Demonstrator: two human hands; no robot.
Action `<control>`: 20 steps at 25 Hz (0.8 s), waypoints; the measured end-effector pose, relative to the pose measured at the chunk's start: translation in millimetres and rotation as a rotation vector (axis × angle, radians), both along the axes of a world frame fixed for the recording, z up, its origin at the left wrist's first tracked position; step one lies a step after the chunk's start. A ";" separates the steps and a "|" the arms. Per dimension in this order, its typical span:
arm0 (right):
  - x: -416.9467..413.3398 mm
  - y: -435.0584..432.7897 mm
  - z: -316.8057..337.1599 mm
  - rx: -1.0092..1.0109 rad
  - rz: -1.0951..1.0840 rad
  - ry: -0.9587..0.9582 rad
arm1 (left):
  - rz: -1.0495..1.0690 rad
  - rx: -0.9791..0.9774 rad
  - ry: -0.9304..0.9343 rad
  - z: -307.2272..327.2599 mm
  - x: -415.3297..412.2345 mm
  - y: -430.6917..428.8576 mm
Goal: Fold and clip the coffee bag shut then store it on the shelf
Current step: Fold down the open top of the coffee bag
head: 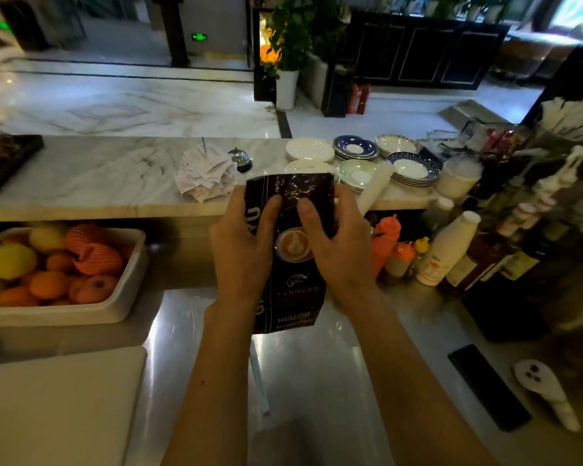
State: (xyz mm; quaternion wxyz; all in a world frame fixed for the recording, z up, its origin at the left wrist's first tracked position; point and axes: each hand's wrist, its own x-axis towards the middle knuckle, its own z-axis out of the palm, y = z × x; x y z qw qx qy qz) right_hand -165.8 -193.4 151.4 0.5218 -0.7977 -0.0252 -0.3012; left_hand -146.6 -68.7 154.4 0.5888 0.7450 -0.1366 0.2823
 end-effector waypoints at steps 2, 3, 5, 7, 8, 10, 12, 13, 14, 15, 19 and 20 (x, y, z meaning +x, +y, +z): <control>-6.4 -7.5 19.6 0.000 -0.012 -0.055 | -0.013 0.000 -0.035 13.1 -12.2 -11.5; -11.4 -11.8 26.9 0.003 -0.023 -0.084 | -0.017 0.004 -0.048 18.3 -18.3 -18.1; -23.3 -27.3 37.7 -0.022 -0.056 -0.137 | -0.016 0.030 -0.053 28.1 -31.1 -37.6; -36.7 -45.2 45.4 -0.070 -0.069 -0.191 | 0.030 0.046 -0.029 37.2 -45.8 -57.5; -43.4 -56.0 48.5 -0.090 -0.056 -0.211 | 0.072 0.051 -0.021 42.2 -52.6 -68.7; -54.4 -69.7 52.0 -0.111 -0.007 -0.216 | 0.157 0.061 -0.018 50.6 -60.9 -82.8; -61.4 -77.3 54.6 -0.115 -0.008 -0.219 | 0.190 0.076 -0.041 57.4 -66.4 -91.1; -63.9 -80.3 56.9 -0.112 -0.018 -0.215 | 0.193 0.077 -0.059 60.3 -69.5 -94.4; -66.0 -82.3 60.6 -0.103 -0.024 -0.196 | 0.188 0.074 -0.075 63.3 -72.7 -97.0; -68.2 -83.9 65.5 -0.089 -0.024 -0.165 | 0.171 0.067 -0.087 65.2 -76.0 -98.3; -74.3 -82.6 80.0 -0.070 -0.056 -0.134 | 0.104 0.039 -0.124 72.7 -87.1 -95.5; -75.5 -79.7 81.5 -0.067 -0.085 -0.170 | 0.100 0.042 -0.124 74.4 -88.3 -93.5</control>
